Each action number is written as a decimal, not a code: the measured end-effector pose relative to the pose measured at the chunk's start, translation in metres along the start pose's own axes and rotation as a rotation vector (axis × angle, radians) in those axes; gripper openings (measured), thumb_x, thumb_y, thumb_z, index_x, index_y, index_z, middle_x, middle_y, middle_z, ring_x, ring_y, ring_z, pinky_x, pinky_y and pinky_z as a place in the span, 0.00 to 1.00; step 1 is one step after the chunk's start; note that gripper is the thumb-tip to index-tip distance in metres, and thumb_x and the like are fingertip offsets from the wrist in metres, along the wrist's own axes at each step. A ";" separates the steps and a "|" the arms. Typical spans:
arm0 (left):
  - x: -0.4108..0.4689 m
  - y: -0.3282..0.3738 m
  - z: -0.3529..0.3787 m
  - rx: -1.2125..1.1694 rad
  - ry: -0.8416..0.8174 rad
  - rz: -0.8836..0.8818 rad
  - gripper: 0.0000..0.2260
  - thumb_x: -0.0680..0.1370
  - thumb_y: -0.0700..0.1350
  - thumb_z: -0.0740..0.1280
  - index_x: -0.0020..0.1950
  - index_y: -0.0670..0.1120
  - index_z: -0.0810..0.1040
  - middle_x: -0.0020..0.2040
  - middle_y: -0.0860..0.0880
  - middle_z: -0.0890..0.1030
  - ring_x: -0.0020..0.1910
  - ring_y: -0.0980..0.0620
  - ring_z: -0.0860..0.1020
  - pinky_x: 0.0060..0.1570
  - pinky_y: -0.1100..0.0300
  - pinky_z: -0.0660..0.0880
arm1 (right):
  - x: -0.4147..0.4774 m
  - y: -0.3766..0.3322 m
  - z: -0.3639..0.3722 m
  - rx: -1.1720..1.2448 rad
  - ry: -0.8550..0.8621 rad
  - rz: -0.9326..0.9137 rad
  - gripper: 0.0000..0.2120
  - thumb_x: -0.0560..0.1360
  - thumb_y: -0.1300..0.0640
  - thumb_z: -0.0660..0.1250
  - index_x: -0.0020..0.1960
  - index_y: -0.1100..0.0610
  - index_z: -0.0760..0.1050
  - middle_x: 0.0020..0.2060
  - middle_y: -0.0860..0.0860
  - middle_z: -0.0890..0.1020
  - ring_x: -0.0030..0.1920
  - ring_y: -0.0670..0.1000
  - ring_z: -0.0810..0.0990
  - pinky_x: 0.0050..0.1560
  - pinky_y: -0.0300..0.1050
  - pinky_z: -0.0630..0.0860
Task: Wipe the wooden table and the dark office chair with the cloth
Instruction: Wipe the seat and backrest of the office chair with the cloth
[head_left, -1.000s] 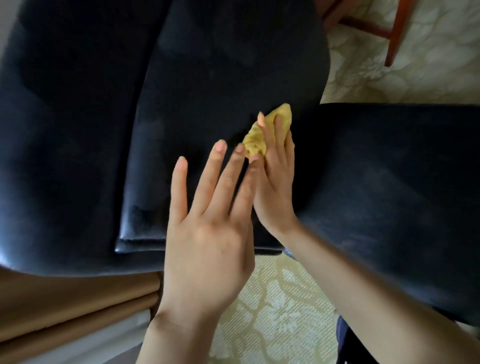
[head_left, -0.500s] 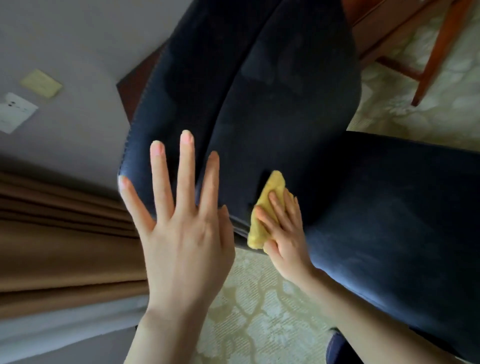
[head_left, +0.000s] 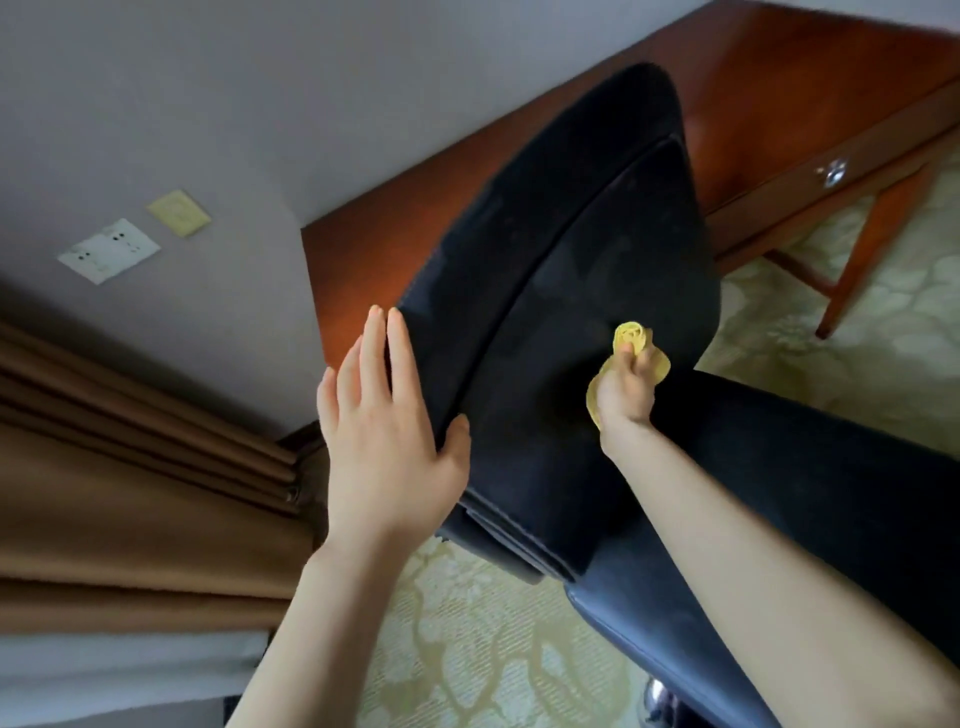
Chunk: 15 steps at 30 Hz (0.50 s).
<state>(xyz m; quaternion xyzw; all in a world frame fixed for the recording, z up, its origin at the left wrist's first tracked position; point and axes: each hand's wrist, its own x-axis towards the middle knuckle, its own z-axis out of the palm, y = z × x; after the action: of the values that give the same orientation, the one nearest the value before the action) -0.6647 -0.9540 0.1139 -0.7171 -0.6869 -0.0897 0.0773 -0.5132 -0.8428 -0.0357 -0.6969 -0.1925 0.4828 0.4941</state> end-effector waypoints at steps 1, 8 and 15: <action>0.000 0.000 -0.001 -0.006 0.000 -0.004 0.38 0.73 0.53 0.63 0.77 0.41 0.52 0.77 0.42 0.54 0.74 0.41 0.57 0.72 0.46 0.50 | 0.001 -0.017 0.003 -0.035 -0.008 -0.042 0.22 0.83 0.46 0.48 0.77 0.42 0.53 0.75 0.53 0.61 0.72 0.60 0.63 0.69 0.56 0.60; -0.001 -0.002 0.000 -0.038 -0.031 -0.021 0.42 0.70 0.50 0.69 0.78 0.43 0.50 0.78 0.44 0.52 0.74 0.42 0.55 0.73 0.48 0.46 | -0.026 -0.065 0.020 -0.282 -0.091 -0.417 0.24 0.83 0.48 0.47 0.77 0.42 0.46 0.78 0.50 0.51 0.76 0.56 0.51 0.71 0.65 0.55; -0.002 -0.002 -0.002 -0.056 -0.053 -0.035 0.44 0.69 0.50 0.68 0.78 0.44 0.46 0.78 0.45 0.48 0.75 0.44 0.51 0.73 0.49 0.45 | -0.076 -0.035 0.011 -0.529 -0.316 -0.842 0.25 0.83 0.52 0.50 0.77 0.43 0.46 0.77 0.43 0.44 0.77 0.53 0.41 0.73 0.59 0.46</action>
<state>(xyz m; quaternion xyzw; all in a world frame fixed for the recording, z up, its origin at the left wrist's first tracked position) -0.6665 -0.9560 0.1158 -0.7091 -0.6982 -0.0913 0.0374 -0.5502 -0.8789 0.0310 -0.5788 -0.6437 0.2765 0.4173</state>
